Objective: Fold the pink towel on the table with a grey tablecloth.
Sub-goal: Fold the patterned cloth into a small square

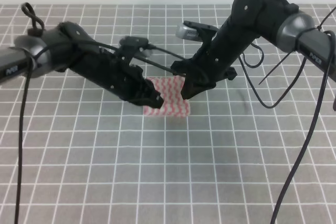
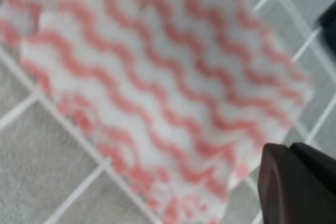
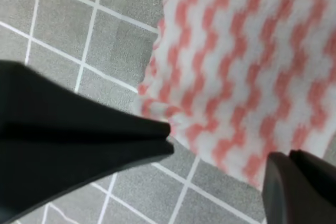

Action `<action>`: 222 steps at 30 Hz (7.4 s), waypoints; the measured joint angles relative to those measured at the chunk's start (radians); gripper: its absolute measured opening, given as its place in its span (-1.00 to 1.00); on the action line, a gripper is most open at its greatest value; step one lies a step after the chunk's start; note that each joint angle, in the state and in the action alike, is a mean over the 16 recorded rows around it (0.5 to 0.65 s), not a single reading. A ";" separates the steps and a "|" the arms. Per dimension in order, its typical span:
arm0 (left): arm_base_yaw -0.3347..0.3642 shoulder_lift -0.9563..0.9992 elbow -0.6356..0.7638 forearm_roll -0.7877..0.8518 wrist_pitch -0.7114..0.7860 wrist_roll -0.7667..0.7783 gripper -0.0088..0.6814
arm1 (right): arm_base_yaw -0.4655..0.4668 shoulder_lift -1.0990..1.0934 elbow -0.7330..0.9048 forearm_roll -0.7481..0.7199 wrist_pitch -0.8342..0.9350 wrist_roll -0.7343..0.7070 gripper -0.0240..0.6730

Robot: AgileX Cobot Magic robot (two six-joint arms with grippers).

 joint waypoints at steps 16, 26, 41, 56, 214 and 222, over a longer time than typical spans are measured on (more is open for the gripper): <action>0.000 0.023 0.001 -0.003 -0.034 -0.002 -0.98 | 0.015 0.030 -0.001 0.026 0.011 -0.009 -0.97; 0.002 0.001 0.001 0.015 -0.038 -0.004 -0.98 | 0.018 0.055 -0.001 0.026 0.009 -0.008 -0.97; 0.004 -0.021 0.001 0.019 -0.054 -0.008 -0.98 | 0.015 0.040 -0.002 0.023 -0.047 0.002 -0.97; 0.020 -0.002 0.000 0.024 -0.085 -0.003 -0.98 | 0.006 0.072 -0.004 0.024 -0.103 0.005 -0.97; 0.043 -1.997 1.539 -0.379 -0.788 0.300 -0.98 | -0.316 -2.330 2.113 -0.182 -0.903 -0.159 -0.98; 0.044 -1.997 1.548 -0.327 -0.817 0.243 -0.98 | -0.316 -2.329 2.113 -0.182 -0.901 -0.159 -0.98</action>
